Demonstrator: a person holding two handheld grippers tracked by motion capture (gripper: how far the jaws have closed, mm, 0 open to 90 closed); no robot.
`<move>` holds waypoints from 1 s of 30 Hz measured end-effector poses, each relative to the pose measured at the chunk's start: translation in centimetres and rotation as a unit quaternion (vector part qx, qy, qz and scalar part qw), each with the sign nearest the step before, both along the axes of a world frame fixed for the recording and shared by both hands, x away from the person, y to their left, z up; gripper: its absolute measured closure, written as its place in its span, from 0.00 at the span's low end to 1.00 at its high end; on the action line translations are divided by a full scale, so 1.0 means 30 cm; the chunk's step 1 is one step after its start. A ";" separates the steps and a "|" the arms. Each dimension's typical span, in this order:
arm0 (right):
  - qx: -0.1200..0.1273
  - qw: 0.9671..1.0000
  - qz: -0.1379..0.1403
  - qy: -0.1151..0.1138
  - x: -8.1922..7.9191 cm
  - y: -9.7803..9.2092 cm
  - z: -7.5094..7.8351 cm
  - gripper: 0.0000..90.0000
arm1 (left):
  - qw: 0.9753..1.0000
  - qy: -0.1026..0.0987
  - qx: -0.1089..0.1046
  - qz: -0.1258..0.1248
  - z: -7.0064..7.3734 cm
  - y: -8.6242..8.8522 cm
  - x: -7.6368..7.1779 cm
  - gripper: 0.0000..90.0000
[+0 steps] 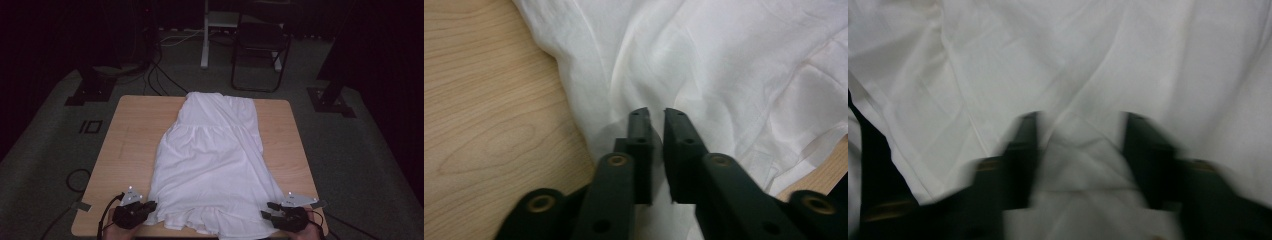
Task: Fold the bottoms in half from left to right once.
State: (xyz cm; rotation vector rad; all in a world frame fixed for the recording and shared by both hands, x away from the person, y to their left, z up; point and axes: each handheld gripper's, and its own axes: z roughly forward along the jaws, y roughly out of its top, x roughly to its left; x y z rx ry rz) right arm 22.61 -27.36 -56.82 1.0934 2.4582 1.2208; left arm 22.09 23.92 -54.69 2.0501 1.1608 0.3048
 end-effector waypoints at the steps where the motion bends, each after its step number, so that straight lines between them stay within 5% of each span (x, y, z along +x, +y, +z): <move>1: 0.003 1.000 -0.014 -0.009 -0.004 -0.022 0.014 0.98 | 1.000 0.000 -0.004 0.002 0.008 0.010 -0.004 0.98; 9: 0.033 0.996 -0.064 -0.048 -0.062 -0.161 0.104 0.99 | 0.999 -0.022 -0.020 0.023 0.056 0.048 -0.036 1.00; 13: 0.047 0.997 -0.056 -0.025 -0.093 -0.209 0.089 0.97 | 0.999 -0.014 -0.017 -0.023 0.063 0.029 -0.045 0.98; 14: 0.041 0.998 -0.051 -0.018 -0.094 -0.210 0.075 0.90 | 0.998 -0.018 -0.018 -0.049 0.065 0.024 -0.050 0.93; 16: 0.048 0.997 -0.055 -0.012 -0.090 -0.212 0.057 0.70 | 0.998 -0.028 -0.021 -0.042 0.074 0.026 -0.044 0.75; 19: 0.061 0.996 -0.061 -0.019 -0.080 -0.215 0.060 0.62 | 0.998 -0.042 -0.019 -0.032 0.090 0.030 -0.026 0.63; 24: 0.066 0.994 -0.076 -0.052 0.027 -0.188 0.109 0.55 | 0.996 -0.082 -0.002 0.021 0.149 0.030 0.110 0.57; 26: 0.063 0.993 -0.086 -0.058 0.086 -0.166 0.116 0.56 | 0.996 -0.088 -0.001 0.029 0.157 0.027 0.140 0.54; 27: 0.064 0.992 -0.086 -0.060 0.120 -0.154 0.118 0.56 | 0.995 -0.091 -0.004 0.044 0.167 0.023 0.215 0.54; 28: 0.062 0.992 -0.086 -0.064 0.153 -0.139 0.121 0.56 | 0.995 -0.091 -0.004 0.044 0.167 0.023 0.215 0.52; 30: 0.053 0.992 -0.087 -0.073 0.224 -0.104 0.125 0.57 | 0.994 -0.092 -0.001 0.063 0.166 0.014 0.297 0.50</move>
